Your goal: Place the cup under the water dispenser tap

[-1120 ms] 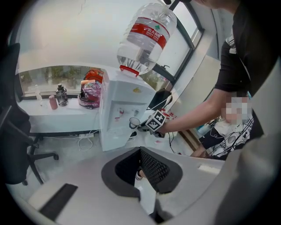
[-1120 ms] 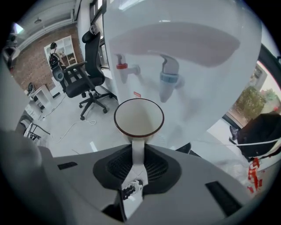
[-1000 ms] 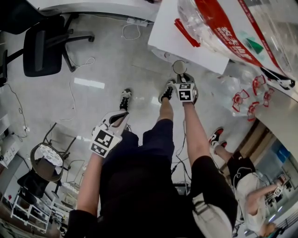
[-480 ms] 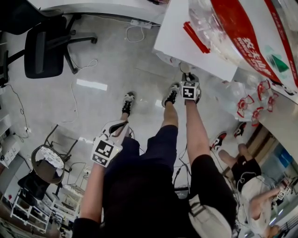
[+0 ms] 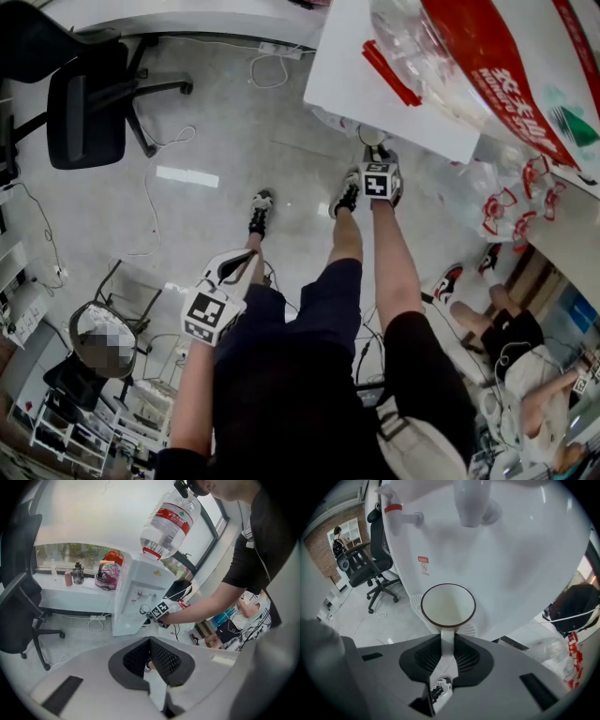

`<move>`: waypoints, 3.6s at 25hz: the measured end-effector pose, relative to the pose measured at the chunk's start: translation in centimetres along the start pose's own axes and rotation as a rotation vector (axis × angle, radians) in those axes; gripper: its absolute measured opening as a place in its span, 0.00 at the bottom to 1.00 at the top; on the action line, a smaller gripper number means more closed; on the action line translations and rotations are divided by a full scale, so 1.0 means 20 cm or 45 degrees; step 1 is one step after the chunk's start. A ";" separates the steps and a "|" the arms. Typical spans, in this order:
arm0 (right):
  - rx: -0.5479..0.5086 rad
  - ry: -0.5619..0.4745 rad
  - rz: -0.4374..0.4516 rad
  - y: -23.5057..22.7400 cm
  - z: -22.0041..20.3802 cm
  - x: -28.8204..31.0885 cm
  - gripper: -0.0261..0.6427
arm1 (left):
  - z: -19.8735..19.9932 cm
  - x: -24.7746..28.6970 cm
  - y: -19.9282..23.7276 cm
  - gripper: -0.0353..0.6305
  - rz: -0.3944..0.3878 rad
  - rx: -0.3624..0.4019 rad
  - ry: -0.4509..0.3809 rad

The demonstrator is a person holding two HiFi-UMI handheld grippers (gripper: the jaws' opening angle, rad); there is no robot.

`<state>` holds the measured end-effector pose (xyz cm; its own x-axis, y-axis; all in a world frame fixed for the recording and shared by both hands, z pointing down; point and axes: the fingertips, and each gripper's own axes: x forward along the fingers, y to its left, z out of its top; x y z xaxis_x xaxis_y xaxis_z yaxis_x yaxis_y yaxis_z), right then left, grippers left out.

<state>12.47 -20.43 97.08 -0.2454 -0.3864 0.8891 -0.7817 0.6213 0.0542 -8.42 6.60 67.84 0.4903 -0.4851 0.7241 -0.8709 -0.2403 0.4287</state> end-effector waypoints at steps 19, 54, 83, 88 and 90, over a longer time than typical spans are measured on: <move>-0.035 0.090 0.011 0.00 -0.04 0.02 0.16 | 0.00 0.05 -0.03 0.05 -0.026 0.003 0.025; -0.077 0.117 0.189 0.13 -0.14 -0.85 0.03 | 0.49 0.01 -0.15 0.05 -0.031 0.224 -0.091; -0.029 -0.548 0.143 0.26 0.57 -2.06 0.03 | 1.00 -0.08 -0.54 0.05 -0.380 0.547 -0.221; 0.091 -0.604 0.097 0.25 0.59 -2.09 0.03 | 0.99 -0.12 -0.51 0.05 -0.401 0.555 -0.215; 0.104 -0.610 0.085 0.26 0.60 -2.10 0.03 | 0.99 -0.12 -0.49 0.05 -0.406 0.550 -0.211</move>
<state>11.91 -9.13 54.57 -0.5181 -0.6295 0.5791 -0.7928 0.6075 -0.0490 -1.72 -6.45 51.21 0.7500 -0.4493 0.4854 -0.6324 -0.7021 0.3273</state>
